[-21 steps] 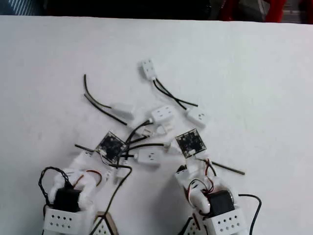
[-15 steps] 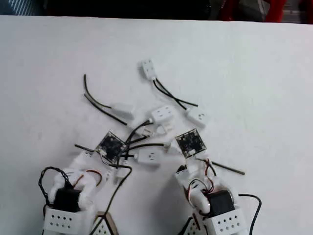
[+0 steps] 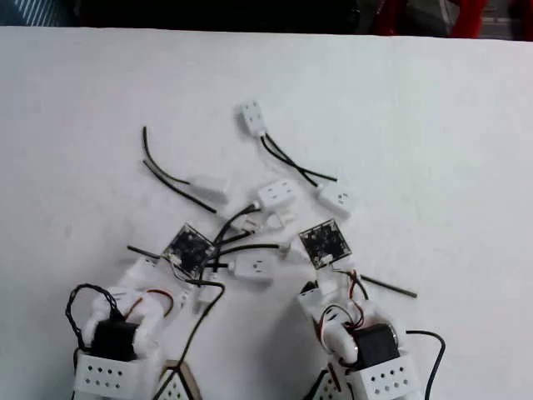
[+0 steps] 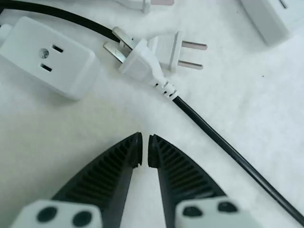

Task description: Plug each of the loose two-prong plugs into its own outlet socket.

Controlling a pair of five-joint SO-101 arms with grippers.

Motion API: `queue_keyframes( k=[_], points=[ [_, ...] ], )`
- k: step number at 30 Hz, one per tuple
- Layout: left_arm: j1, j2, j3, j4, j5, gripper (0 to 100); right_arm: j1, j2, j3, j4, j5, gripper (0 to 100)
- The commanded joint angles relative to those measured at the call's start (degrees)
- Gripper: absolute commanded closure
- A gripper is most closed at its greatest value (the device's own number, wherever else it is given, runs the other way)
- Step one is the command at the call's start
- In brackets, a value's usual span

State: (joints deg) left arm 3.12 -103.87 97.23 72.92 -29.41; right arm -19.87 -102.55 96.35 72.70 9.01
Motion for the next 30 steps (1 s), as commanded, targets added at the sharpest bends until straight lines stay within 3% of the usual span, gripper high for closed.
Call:
queue_keyframes(
  k=[1,19,25,30],
  points=[
    [0.31,0.22,-0.26,0.79,-0.53,95,0.40,-0.57,0.53,0.13,0.09,96.5],
    [0.31,0.22,-0.26,0.79,-0.53,95,0.40,-0.57,0.53,0.13,0.09,96.5],
    [5.14,0.22,-0.26,0.79,-0.53,95,0.40,-0.57,0.53,0.13,0.09,96.5],
    [5.05,0.13,-0.18,0.79,-0.70,95,0.40,-0.57,0.53,0.13,0.09,96.5]
  ],
)
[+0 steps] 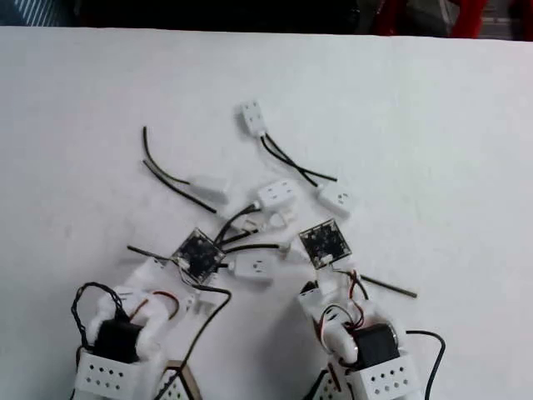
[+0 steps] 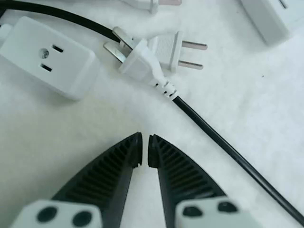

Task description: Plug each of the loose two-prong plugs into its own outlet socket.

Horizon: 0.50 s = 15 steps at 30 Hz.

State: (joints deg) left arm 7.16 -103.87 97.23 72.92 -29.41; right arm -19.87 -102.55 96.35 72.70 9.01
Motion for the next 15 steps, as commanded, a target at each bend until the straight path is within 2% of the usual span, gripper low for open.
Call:
queue_keyframes(
  k=[1,7,12,15],
  points=[
    [0.48,0.13,-0.26,0.79,-0.70,95,0.31,-0.57,0.53,0.13,0.09,96.5],
    [-5.41,0.13,-5.01,-2.02,0.35,95,0.22,-0.57,0.53,0.13,0.18,96.5],
    [-7.96,0.13,-9.76,-2.37,9.41,95,0.57,-0.66,0.09,-0.13,0.18,96.4],
    [-12.53,0.13,-12.48,-2.37,13.36,96,2.86,-0.66,-1.49,-1.45,0.26,96.4]
  ],
)
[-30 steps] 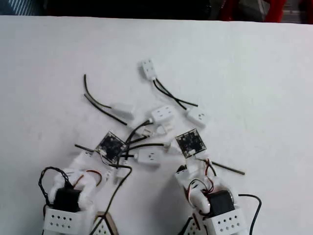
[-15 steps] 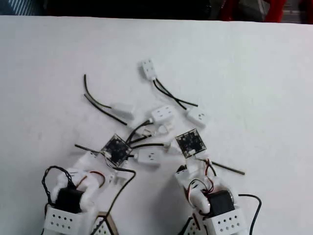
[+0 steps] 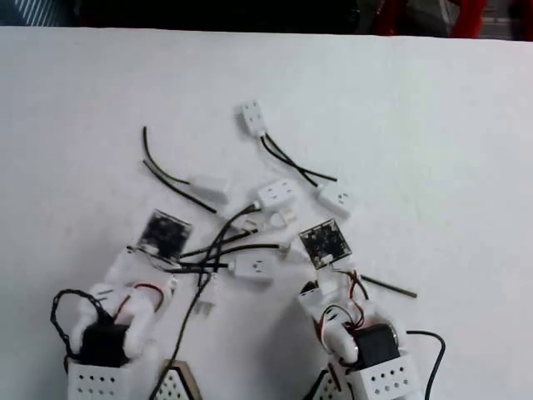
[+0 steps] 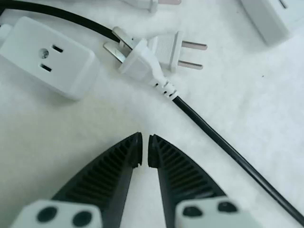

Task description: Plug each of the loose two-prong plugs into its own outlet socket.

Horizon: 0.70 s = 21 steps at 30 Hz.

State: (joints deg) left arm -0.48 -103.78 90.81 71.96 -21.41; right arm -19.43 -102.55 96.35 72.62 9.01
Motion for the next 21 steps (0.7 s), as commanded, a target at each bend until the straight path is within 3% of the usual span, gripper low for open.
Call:
queue_keyframes(
  k=[1,7,9,12,21],
  points=[
    [-6.46,0.04,-6.59,-1.41,6.59,96,4.70,-0.66,-1.93,-2.42,0.26,96.4],
    [-14.73,0.04,-7.47,-3.87,10.20,95,14.46,-0.57,-2.02,-16.31,0.70,96.4],
    [-18.68,0.04,-7.47,-5.10,10.29,95,14.90,-0.57,-2.02,-18.95,5.98,95.2],
    [-24.40,0.04,-6.15,-7.12,10.29,95,14.55,-0.48,-4.04,-19.91,15.47,91.3],
    [-25.98,0.04,-4.22,-9.05,10.20,93,7.25,1.19,-19.34,-13.23,16.18,92.9]
  ],
)
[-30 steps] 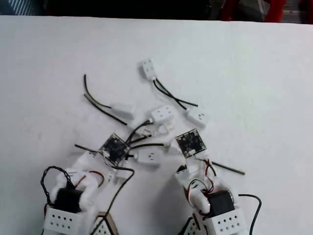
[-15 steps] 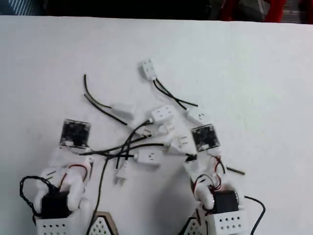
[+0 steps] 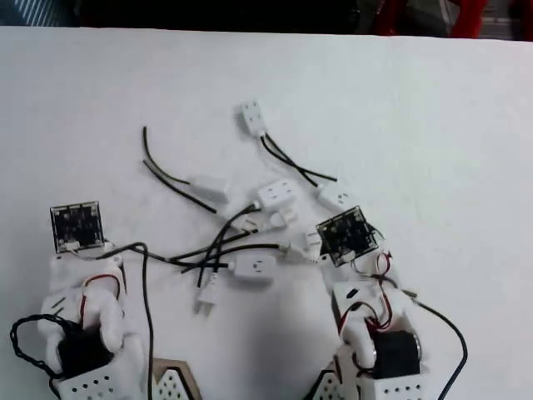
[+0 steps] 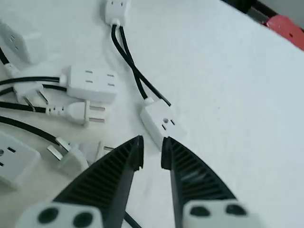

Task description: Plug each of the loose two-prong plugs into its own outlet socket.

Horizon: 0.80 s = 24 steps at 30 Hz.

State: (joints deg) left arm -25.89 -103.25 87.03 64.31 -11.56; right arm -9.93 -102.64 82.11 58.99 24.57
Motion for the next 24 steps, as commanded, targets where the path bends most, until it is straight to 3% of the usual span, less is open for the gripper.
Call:
queue_keyframes(
  k=[1,7,12,24],
  points=[
    [-0.66,-0.48,-0.35,-1.14,0.35,91,-3.03,2.77,-6.07,0.40,0.70,92.9],
    [-0.57,-0.48,3.16,-3.08,0.44,74,-6.64,20.79,-14.24,-0.04,2.99,90.3],
    [-0.57,-0.48,3.60,-3.87,0.44,74,-7.69,40.48,-24.44,0.40,3.87,87.3],
    [-0.84,-0.48,3.60,-3.87,0.44,74,-13.05,75.82,-46.68,7.16,20.04,84.4]
  ],
)
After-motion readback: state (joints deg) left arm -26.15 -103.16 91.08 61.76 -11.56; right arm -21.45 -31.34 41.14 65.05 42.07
